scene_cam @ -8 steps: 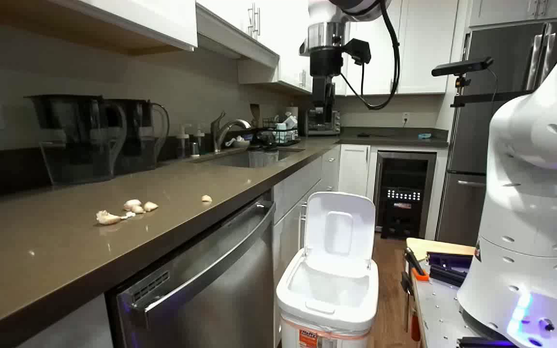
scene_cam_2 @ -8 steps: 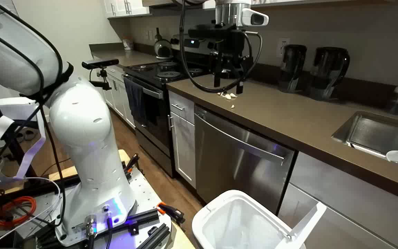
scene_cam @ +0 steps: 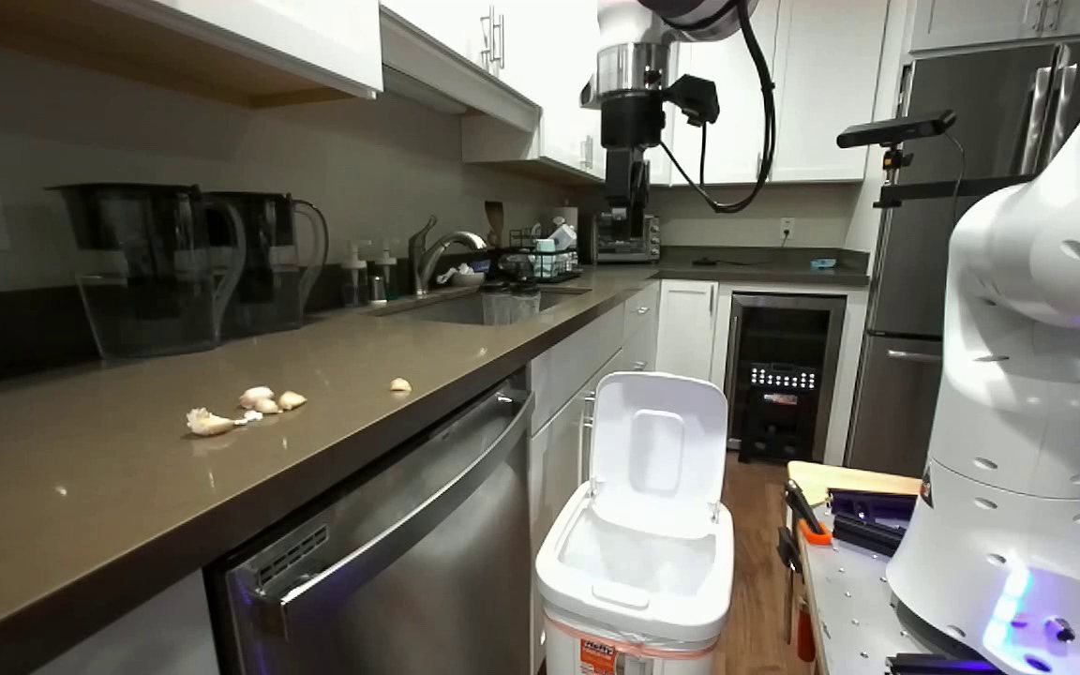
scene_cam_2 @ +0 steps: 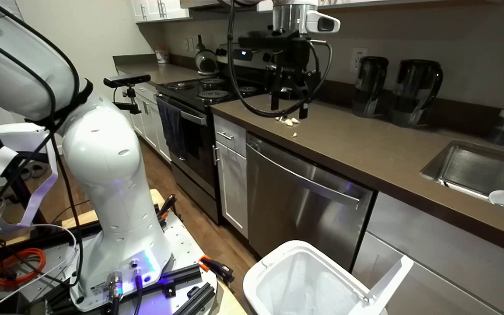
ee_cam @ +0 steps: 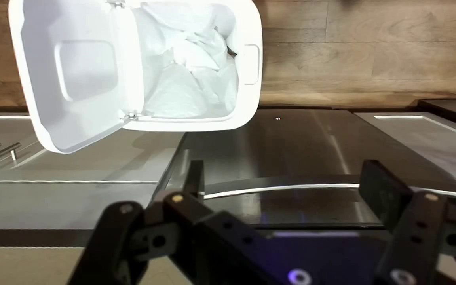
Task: Pick up the garlic from the counter and discard it in the bin
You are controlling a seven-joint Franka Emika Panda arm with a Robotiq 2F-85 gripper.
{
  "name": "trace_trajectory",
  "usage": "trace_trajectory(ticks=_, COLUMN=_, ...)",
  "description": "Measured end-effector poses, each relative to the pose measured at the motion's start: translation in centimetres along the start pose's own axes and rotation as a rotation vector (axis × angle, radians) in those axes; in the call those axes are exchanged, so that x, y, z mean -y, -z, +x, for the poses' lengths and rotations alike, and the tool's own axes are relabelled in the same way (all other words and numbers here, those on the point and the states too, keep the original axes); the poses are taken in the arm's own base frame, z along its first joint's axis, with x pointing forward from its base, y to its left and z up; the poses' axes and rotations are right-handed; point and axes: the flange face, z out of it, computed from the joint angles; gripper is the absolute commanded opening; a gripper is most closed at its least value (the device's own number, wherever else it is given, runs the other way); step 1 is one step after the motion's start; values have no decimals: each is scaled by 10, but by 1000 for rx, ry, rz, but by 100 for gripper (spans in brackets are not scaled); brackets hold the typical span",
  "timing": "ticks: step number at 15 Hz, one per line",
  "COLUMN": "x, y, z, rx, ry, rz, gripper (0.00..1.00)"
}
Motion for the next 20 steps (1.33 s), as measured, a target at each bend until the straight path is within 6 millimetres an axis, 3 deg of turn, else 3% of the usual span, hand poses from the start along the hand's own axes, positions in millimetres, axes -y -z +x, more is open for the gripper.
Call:
trace_trajectory(ticks=4, x=3, y=-1, z=3, rx=0, ry=4, rz=2, gripper=100)
trace_trajectory(ticks=6, x=16, y=-4, z=20, rx=1, ry=23, rz=-2, gripper=100)
trace_trajectory(ticks=12, x=89, y=-12, z=128, rx=-11, ry=99, rz=-56, gripper=100)
trace_trajectory(ticks=16, x=110, y=-33, z=197, rx=3, ry=125, rz=-50, gripper=100)
trace_trajectory(ticks=20, x=130, y=-64, z=236, rx=22, ry=125, rz=11, gripper=100)
